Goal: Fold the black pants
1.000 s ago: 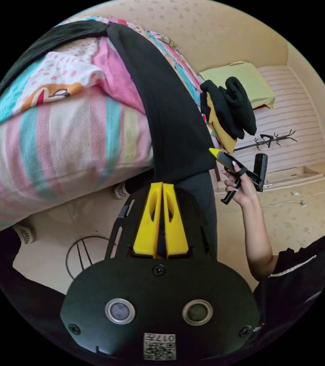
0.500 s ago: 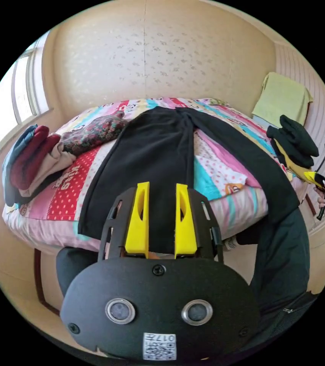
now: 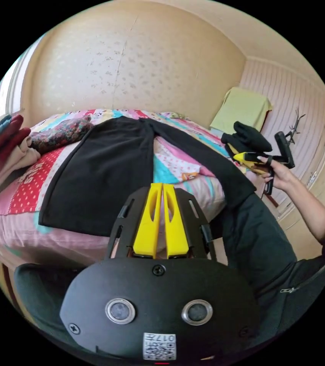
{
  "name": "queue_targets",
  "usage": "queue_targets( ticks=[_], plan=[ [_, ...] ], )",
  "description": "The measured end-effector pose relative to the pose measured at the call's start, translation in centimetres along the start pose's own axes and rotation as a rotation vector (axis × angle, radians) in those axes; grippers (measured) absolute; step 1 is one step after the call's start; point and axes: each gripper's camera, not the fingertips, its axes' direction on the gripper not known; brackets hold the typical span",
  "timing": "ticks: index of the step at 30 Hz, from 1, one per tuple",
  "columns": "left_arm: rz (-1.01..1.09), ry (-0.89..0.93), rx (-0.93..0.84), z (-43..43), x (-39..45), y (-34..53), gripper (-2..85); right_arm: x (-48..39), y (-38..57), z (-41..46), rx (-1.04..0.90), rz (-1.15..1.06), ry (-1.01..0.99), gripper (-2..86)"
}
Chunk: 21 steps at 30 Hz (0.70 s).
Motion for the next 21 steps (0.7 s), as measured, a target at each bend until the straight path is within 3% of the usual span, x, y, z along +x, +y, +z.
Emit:
queue_targets(
  ticks=[2,3,7,14,21],
  plan=[
    [0.035,0.188,0.025,1.1,1.9,-0.5,1.1,-0.4,0.1,2.1,-0.062,-0.011,0.001,8.6],
    [0.034,0.2,0.007,1.7,2.4,-0.6,2.1,-0.9,0.2,3.7,-0.095,-0.016,-0.006,8.5],
    [0.078,0.178,-0.12,6.1,5.3,0.0,5.6,-2.7,1.5,7.7,-0.123,-0.003,0.086,8.1],
    [0.186,0.165,-0.153,9.5,5.4,5.7,3.6,-5.4,3.2,12.3,-0.2,-0.136,0.24,7.3],
    [0.139,0.191,-0.139,11.5,3.1,6.3,4.4,-4.0,4.1,13.7,-0.182,-0.006,0.207,6.7]
  ],
)
